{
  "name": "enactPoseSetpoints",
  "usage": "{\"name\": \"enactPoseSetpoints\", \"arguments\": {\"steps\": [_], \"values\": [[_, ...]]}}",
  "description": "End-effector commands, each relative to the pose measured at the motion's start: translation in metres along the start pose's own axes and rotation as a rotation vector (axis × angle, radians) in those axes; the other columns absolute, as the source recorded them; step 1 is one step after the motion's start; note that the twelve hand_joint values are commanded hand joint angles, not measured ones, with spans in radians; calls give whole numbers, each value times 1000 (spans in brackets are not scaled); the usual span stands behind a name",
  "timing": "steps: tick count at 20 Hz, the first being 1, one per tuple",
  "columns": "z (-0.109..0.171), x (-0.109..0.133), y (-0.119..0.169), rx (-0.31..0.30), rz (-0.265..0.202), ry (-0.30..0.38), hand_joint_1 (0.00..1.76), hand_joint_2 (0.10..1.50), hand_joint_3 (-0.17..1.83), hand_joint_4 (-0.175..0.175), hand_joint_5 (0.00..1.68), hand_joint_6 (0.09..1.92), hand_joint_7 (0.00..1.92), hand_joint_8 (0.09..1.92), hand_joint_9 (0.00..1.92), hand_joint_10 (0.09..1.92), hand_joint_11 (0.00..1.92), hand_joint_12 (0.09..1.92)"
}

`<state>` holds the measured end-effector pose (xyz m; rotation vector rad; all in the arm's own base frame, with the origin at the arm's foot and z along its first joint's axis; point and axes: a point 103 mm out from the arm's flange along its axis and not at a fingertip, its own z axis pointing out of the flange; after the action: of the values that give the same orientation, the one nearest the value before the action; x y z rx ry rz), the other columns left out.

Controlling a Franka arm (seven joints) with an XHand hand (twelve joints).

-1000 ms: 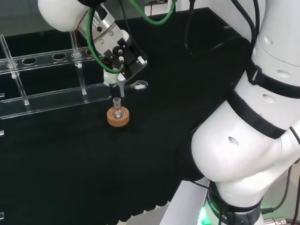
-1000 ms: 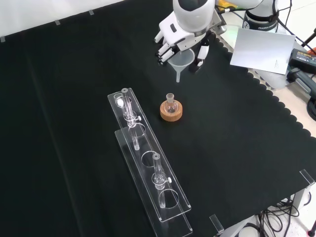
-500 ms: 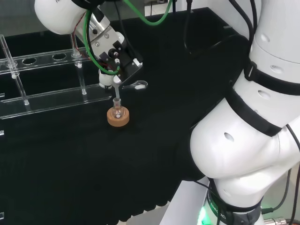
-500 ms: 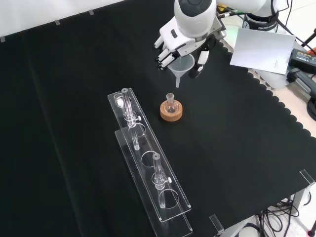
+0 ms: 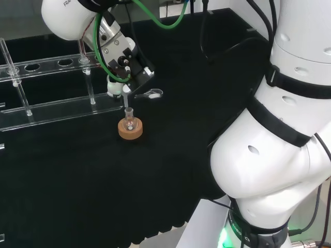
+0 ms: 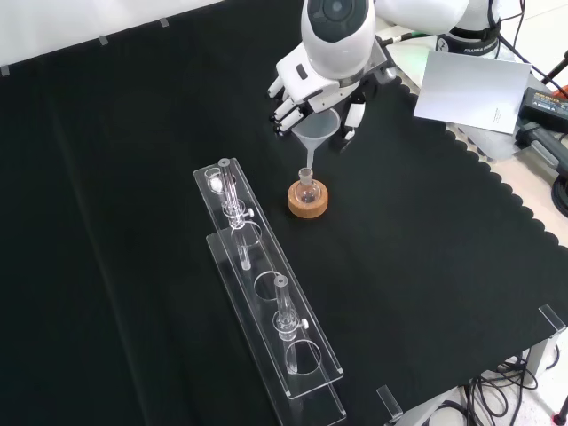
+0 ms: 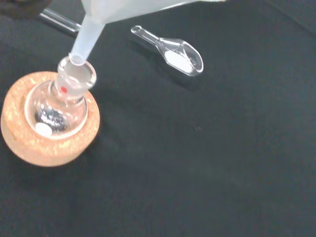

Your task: Place the funnel on the round-bottom flask.

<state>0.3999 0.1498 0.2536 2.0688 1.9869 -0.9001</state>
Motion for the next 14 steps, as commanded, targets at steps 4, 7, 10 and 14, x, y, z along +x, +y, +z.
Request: {"name": "enactPoseSetpoints", "arguments": {"steps": [4,7,10,14], "values": [[4,1,16,-3,-8,17,821,744,533,-34,814,778,890,746,1221,451,861,1162],[6,0,18,7,-7,14,823,743,534,-35,818,778,891,748,1224,452,867,1157],[5,-4,15,2,-3,15,824,742,535,-36,820,777,893,749,1226,452,870,1153],[6,-6,11,13,1,5,825,742,536,-37,823,776,895,749,1228,453,873,1149]]}}
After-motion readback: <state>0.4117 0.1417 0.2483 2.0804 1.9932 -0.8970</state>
